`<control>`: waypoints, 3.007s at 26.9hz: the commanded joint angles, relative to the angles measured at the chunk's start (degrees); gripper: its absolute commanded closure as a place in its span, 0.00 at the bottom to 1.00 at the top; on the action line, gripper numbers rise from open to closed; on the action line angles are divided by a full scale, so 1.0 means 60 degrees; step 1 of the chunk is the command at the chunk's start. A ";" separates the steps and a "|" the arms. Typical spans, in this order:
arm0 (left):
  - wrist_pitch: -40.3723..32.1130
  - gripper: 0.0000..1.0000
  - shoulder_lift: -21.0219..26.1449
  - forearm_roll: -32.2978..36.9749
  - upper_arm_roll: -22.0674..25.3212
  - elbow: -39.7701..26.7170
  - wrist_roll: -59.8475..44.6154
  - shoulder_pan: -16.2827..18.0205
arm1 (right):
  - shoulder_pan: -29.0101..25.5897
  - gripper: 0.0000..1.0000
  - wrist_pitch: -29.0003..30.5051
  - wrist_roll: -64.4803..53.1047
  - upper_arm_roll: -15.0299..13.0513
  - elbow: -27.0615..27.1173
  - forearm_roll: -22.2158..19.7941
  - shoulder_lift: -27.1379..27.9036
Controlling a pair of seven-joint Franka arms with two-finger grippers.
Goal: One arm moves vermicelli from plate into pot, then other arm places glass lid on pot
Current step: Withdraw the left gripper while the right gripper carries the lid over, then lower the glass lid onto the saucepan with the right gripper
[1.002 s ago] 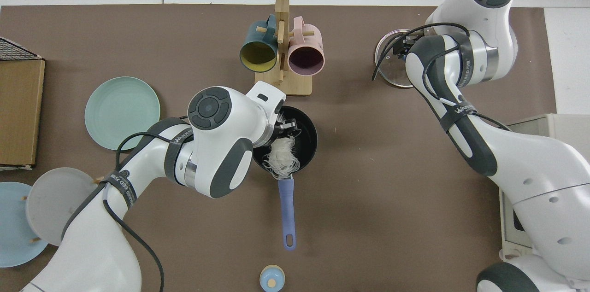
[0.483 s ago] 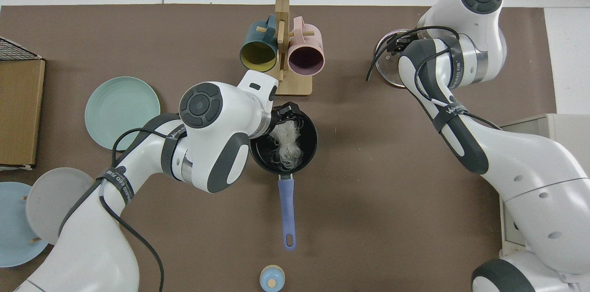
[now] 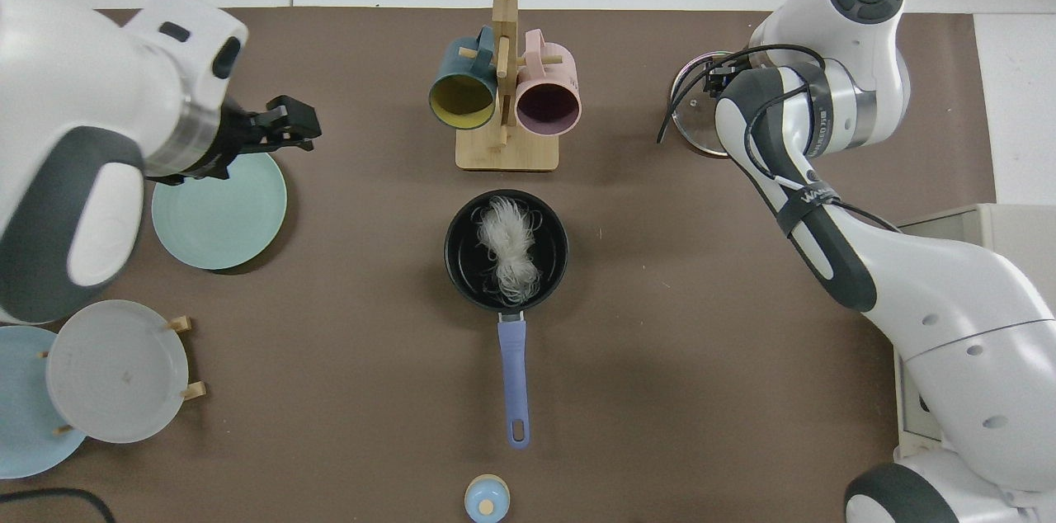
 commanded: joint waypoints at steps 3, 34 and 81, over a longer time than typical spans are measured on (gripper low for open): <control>-0.1209 0.09 -0.1002 0.0194 0.1427 -0.0245 0.2946 0.0024 | 0.0031 1.00 -0.0588 0.0254 0.0203 -0.0530 -0.0109 -0.1243; -0.0844 0.00 -0.1412 0.0076 0.1357 -0.1065 0.4050 0.0097 | 0.0016 1.00 -0.1658 0.5803 0.4302 -0.4709 -0.0471 -0.4999; -0.0990 0.00 -0.1456 0.0106 0.1401 -0.1036 0.4064 0.0200 | -0.0350 1.00 -0.2041 0.8648 0.7454 -0.4092 -0.4240 -0.2096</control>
